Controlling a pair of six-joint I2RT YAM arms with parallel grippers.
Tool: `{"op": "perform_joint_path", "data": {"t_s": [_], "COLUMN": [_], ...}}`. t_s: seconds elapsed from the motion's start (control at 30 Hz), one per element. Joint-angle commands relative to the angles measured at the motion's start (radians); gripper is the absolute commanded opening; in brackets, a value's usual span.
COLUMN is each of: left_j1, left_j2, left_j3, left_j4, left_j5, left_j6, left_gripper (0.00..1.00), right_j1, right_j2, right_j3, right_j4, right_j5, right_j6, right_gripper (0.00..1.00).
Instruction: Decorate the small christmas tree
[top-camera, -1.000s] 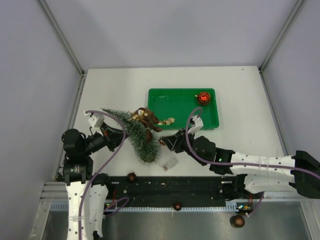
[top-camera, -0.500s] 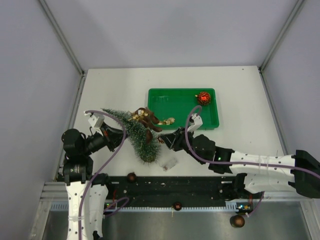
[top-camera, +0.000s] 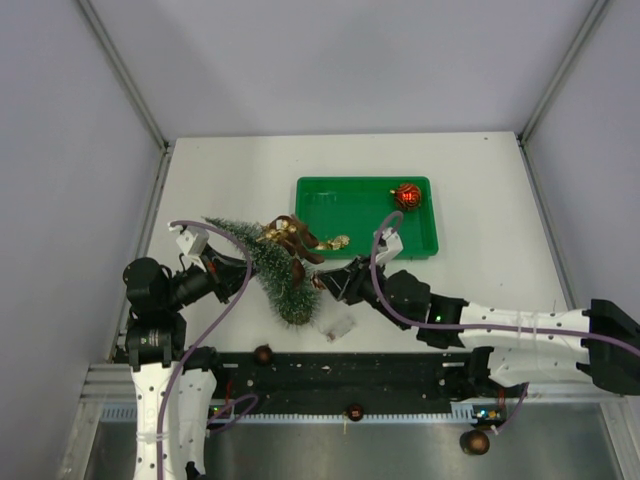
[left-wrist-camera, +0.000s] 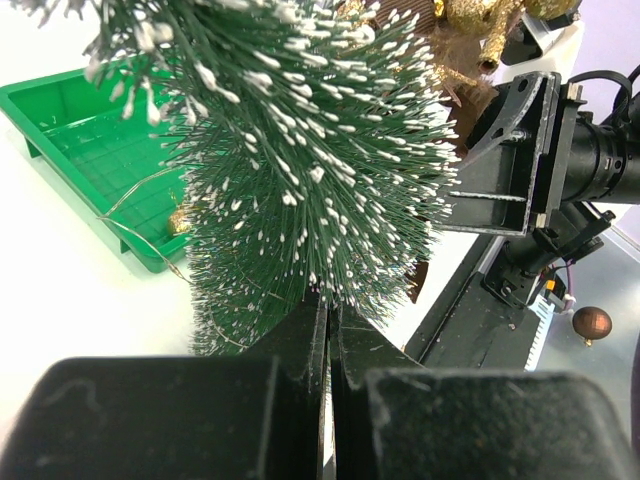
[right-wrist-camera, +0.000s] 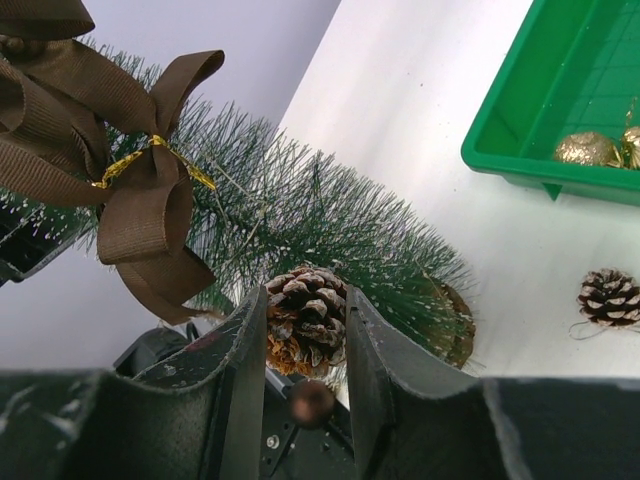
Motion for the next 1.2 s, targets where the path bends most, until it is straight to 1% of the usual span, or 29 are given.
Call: {"op": "perform_joint_path", "data": {"t_s": [0.0, 0.27, 0.47, 0.77, 1.0, 1.17], "left_j1": [0.001, 0.001, 0.001, 0.001, 0.001, 0.001], "left_j2": [-0.001, -0.003, 0.002, 0.001, 0.002, 0.005], "left_j3": [0.022, 0.022, 0.024, 0.03, 0.028, 0.031], "left_j4": [-0.025, -0.029, -0.026, -0.023, -0.022, -0.018], "left_j5": [0.016, 0.017, 0.017, 0.02, 0.022, 0.024], "left_j6": [0.016, 0.016, 0.016, 0.01, 0.01, 0.01], "left_gripper": [0.0, 0.0, 0.0, 0.0, 0.0, 0.0], "right_j1": [0.024, 0.047, 0.053, 0.06, 0.064, 0.064], "right_j2": [0.019, 0.04, 0.05, 0.151, 0.182, 0.195], "right_j3": [0.01, 0.006, 0.038, 0.113, 0.157, 0.145], "right_j4": [0.041, 0.045, 0.072, 0.13, 0.15, 0.128], "right_j5": [-0.012, -0.014, 0.003, 0.012, 0.014, -0.003], "right_j6": [0.021, 0.032, 0.012, -0.005, -0.037, -0.017], "right_gripper": [0.0, 0.0, 0.0, 0.0, 0.0, 0.0]}}
